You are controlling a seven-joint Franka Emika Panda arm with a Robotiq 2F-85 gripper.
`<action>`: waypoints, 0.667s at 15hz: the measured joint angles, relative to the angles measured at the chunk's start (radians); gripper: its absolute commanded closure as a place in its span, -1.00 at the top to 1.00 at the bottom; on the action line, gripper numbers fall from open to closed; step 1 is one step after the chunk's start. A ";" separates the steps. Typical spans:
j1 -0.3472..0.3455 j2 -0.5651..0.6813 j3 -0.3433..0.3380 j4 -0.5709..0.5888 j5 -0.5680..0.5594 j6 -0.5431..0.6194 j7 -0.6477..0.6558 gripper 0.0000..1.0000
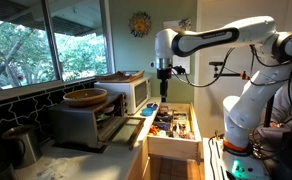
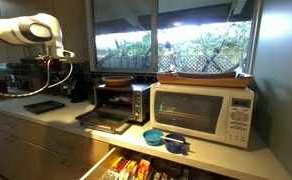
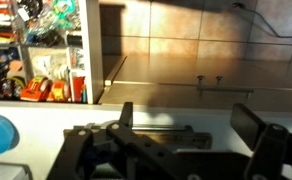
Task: Pull the oven tray from the oven
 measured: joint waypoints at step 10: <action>-0.017 0.196 -0.063 -0.058 -0.056 0.403 -0.080 1.00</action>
